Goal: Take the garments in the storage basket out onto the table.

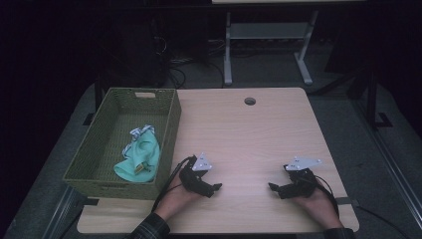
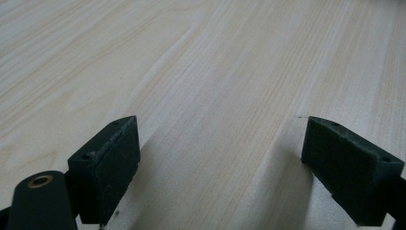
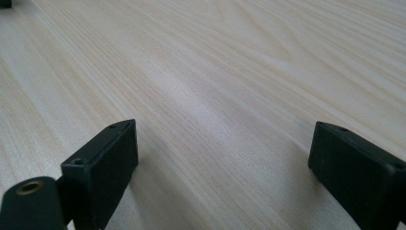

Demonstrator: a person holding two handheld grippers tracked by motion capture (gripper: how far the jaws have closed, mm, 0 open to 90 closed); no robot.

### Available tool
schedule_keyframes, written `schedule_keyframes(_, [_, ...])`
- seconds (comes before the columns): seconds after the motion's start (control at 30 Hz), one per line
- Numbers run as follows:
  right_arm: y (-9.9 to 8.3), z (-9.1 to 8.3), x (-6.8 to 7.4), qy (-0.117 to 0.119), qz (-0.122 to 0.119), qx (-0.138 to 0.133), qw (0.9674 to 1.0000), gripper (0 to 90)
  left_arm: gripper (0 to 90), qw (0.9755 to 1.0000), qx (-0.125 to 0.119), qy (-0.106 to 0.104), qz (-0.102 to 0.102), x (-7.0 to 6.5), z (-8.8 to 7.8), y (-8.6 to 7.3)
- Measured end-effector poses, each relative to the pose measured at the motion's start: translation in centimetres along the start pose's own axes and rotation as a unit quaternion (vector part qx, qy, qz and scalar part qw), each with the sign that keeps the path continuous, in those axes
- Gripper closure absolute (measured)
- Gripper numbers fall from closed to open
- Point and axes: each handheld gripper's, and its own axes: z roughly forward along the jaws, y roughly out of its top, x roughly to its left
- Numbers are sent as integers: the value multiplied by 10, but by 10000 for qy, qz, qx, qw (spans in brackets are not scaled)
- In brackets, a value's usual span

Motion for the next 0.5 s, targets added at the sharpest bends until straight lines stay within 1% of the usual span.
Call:
schedule_keyframes(0.17, [0, 0, 0, 1, 0, -1, 10000, 95, 125, 10000, 37, -8, 13, 0, 0, 1])
schedule_keyframes(0.2, [0, 0, 0, 4, 4, -3, 10000, 95, 127, 9999, 112, 1, 16, 1, 0, 3])
schedule_keyframes(0.27, [0, 0, 0, 2, 2, 1, 10000, 95, 128, 9997, 237, -11, -22, 2, -1, 5])
schedule_keyframes(0.37, [0, 0, 0, 3, 3, 1, 10000, 95, 129, 9995, 230, -89, -175, 3, -2, 6])
schedule_keyframes(0.43, [0, 0, 0, 3, 3, -1, 10000, 95, 131, 9994, 273, -105, -171, 4, -3, 6])
schedule_keyframes(0.5, [0, 0, 0, 2, 3, 0, 10000, 95, 131, 9993, 256, -161, -217, 6, -5, 5])
